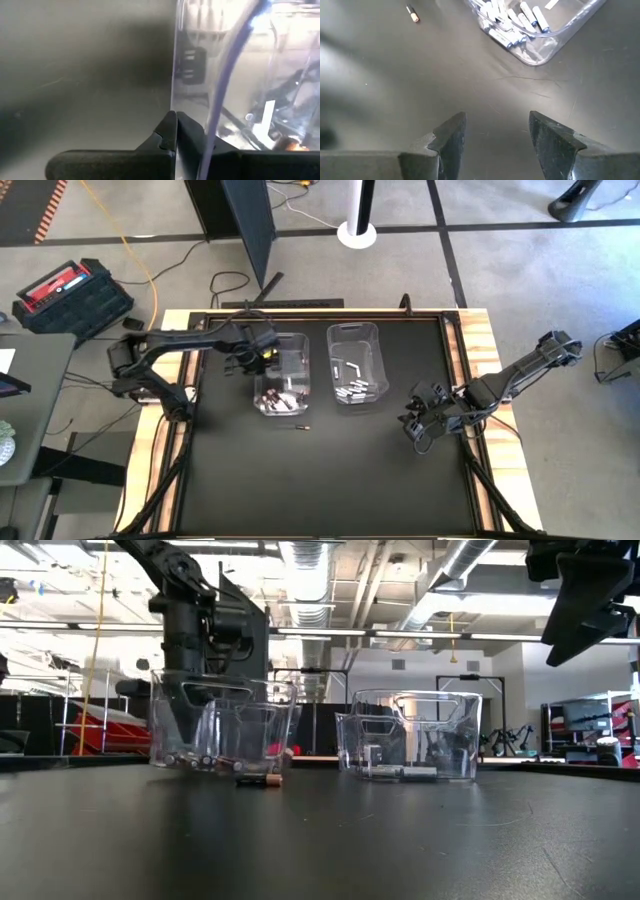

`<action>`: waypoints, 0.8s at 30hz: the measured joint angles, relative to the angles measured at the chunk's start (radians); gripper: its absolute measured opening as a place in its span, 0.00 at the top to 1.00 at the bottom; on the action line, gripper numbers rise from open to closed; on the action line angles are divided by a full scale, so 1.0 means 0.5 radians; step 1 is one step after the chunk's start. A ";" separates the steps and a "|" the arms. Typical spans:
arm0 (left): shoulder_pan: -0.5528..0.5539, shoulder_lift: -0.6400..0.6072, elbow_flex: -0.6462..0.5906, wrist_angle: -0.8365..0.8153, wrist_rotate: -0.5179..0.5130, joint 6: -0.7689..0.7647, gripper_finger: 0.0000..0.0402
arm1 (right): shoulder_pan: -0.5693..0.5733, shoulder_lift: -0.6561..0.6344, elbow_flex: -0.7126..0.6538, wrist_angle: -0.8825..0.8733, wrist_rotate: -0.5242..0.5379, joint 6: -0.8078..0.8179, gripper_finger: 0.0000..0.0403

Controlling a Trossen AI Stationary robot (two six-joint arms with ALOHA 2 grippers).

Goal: Sort batteries
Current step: Move the bottom transparent bin to the top of the table

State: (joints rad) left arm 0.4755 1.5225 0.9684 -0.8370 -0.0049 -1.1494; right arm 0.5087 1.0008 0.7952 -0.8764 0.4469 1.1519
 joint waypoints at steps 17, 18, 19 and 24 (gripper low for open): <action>0.178 0.062 0.000 0.137 0.009 0.048 0.95 | -0.002 0.000 0.000 0.002 0.000 0.042 0.42; 0.180 0.062 0.000 0.147 0.009 0.062 0.95 | -0.002 0.000 0.000 0.002 0.000 0.042 0.42; 0.181 0.062 0.000 0.156 0.009 0.078 0.95 | -0.002 0.000 0.000 0.002 0.000 0.042 0.42; 0.183 0.062 0.000 0.182 0.039 0.159 0.93 | -0.002 0.000 0.000 0.002 0.000 0.041 0.42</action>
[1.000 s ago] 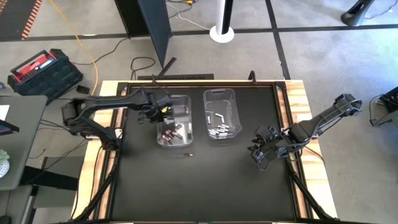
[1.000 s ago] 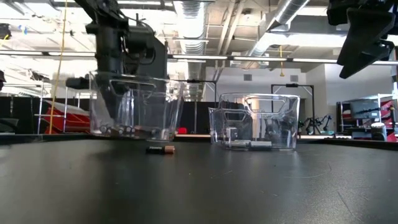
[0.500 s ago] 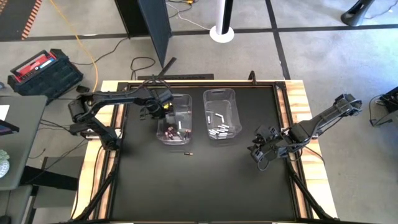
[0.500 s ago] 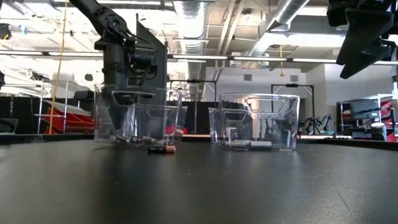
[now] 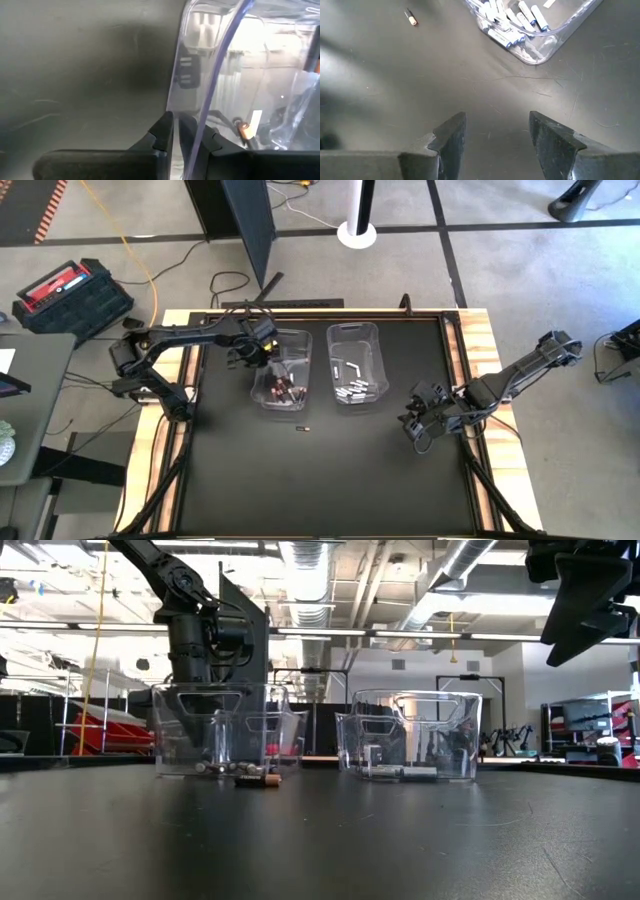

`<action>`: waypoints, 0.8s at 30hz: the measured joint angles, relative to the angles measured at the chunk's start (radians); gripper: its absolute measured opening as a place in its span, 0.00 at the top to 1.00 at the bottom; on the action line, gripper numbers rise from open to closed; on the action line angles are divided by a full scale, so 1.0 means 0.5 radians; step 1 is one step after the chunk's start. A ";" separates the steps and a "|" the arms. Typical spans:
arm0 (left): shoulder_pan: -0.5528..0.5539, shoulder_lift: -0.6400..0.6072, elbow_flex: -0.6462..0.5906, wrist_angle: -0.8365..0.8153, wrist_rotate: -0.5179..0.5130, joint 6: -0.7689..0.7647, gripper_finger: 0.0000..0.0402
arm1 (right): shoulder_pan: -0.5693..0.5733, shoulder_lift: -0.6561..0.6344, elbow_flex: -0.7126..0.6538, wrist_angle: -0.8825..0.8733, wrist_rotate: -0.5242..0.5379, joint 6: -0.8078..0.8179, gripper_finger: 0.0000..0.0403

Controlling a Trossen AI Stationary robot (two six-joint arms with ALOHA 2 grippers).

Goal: Sort batteries
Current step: Move the bottom transparent bin to the top of the table

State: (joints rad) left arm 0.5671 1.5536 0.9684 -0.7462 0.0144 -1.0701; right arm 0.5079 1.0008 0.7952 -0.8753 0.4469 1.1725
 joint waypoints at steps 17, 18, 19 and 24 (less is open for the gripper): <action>0.087 -0.040 0.000 0.020 0.008 0.149 0.68 | 0.000 0.000 0.000 0.001 0.000 0.062 0.42; 0.103 -0.051 0.000 0.020 0.006 0.166 0.68 | 0.000 0.000 0.000 0.001 0.001 0.063 0.42; 0.117 -0.066 0.000 0.022 0.005 0.182 0.68 | 0.000 0.000 0.000 0.002 0.002 0.064 0.42; 0.200 -0.164 0.000 0.023 0.003 0.312 0.68 | 0.000 0.000 0.000 0.001 0.002 0.065 0.42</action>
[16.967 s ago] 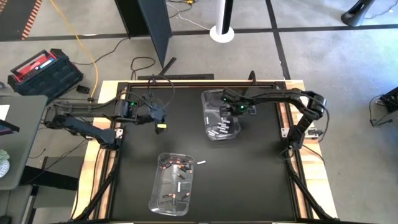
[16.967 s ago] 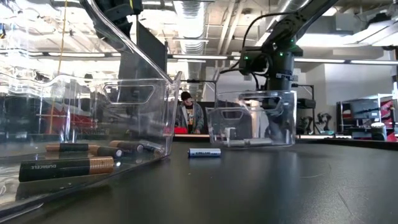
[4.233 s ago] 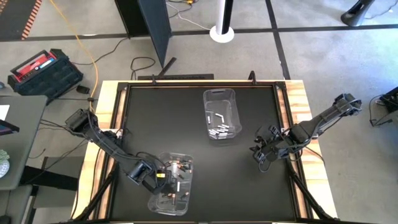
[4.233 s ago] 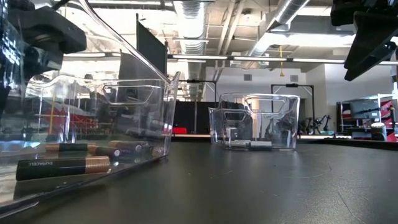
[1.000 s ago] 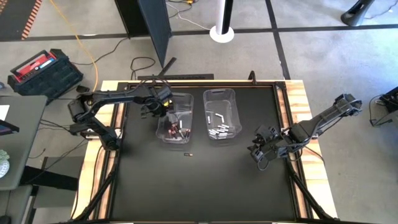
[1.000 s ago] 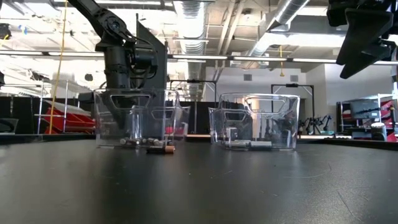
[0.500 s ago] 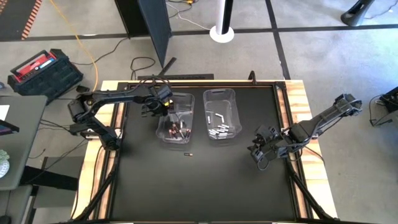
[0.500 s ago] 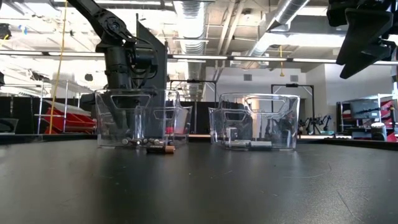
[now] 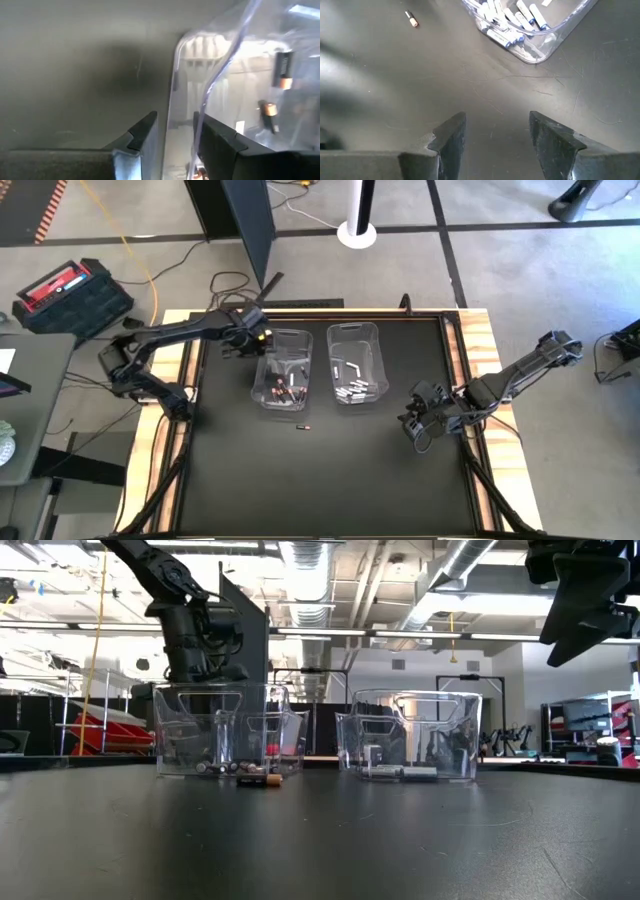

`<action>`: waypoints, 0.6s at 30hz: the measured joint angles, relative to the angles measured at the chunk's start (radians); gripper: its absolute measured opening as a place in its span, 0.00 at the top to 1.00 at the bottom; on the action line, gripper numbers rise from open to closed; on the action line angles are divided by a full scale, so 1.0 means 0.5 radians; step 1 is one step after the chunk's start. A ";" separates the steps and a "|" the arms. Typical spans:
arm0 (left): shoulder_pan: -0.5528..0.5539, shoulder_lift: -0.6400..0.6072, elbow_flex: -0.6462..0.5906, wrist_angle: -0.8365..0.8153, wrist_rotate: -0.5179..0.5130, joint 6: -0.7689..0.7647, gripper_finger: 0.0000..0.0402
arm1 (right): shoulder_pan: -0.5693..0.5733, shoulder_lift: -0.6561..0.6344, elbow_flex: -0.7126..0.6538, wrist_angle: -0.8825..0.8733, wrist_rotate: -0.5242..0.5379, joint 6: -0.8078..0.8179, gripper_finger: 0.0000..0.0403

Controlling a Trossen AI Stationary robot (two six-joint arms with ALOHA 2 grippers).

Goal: Sort batteries
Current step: Move the bottom transparent bin to the top of the table, then put the black battery into the left transparent bin

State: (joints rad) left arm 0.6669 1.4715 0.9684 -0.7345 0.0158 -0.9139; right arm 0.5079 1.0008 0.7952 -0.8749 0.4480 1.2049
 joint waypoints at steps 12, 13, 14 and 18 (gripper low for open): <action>0.202 -0.440 0.000 0.120 0.001 0.248 0.68 | -0.170 0.000 0.000 -0.010 0.009 -0.015 0.42; 0.210 -0.484 0.000 0.147 0.001 0.279 0.68 | -0.194 0.000 0.000 -0.012 0.011 -0.020 0.42; 0.211 -0.530 0.000 0.177 0.001 0.308 0.68 | -0.221 0.000 0.000 -0.014 0.011 -0.036 0.42; 0.210 -0.703 0.000 0.276 0.080 0.433 0.68 | -0.303 0.000 0.000 -0.008 0.012 -0.050 0.42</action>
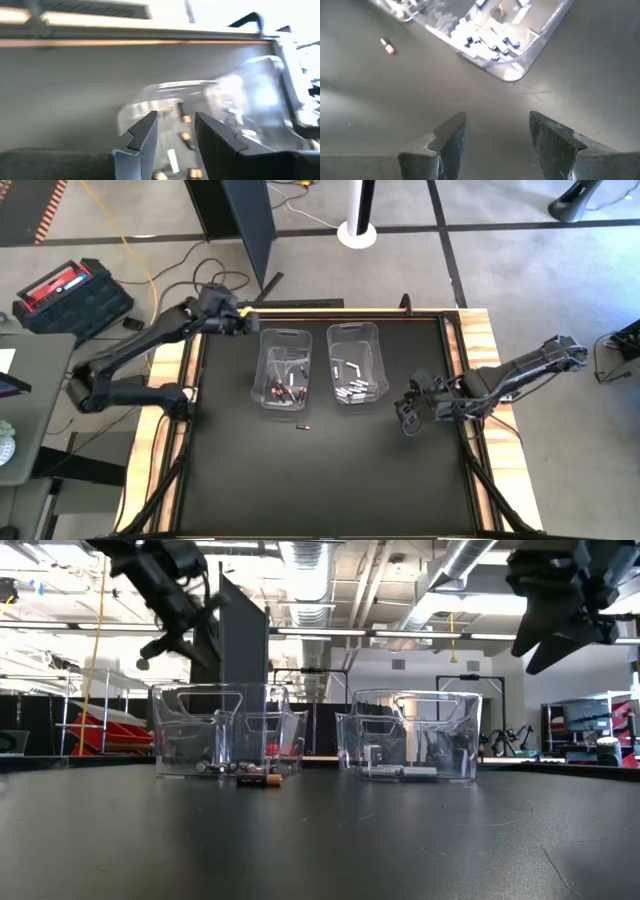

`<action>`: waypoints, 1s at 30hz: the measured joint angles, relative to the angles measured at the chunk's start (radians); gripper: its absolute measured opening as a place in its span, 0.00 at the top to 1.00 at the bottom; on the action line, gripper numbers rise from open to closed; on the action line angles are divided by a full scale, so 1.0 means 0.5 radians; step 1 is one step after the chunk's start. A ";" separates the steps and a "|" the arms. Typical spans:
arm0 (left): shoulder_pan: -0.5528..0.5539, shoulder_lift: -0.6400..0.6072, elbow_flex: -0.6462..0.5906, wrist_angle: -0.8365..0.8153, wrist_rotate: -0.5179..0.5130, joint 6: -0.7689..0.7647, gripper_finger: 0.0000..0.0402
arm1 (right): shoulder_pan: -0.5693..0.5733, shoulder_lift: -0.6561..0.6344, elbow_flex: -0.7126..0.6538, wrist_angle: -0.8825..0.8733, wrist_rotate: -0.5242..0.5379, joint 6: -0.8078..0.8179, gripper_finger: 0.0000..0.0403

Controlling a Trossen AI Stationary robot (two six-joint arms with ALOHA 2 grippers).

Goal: Sort batteries
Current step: Put the black battery into the left transparent bin

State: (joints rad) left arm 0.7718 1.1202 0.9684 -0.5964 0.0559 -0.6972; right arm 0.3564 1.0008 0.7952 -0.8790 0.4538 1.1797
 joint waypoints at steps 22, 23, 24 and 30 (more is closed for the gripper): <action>-1.772 -0.319 -0.013 0.198 -1.274 -0.061 0.68 | -0.057 -0.001 0.000 0.010 -0.017 -0.127 0.42; -1.879 -0.280 -0.014 0.204 -1.377 -0.099 0.68 | -0.054 -0.001 0.000 0.008 -0.025 -0.133 0.42; -1.977 -0.235 -0.014 0.235 -1.459 -0.135 0.68 | -0.051 -0.001 0.000 0.007 -0.027 -0.136 0.42; -2.333 0.112 -0.014 0.395 -1.612 -0.304 0.68 | -0.032 0.001 0.000 0.010 -0.081 -0.263 0.42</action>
State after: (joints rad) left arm -0.3949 1.1763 0.9615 -0.3988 -0.7499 -0.8492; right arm 0.3405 1.0012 0.7952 -0.8742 0.4133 1.0481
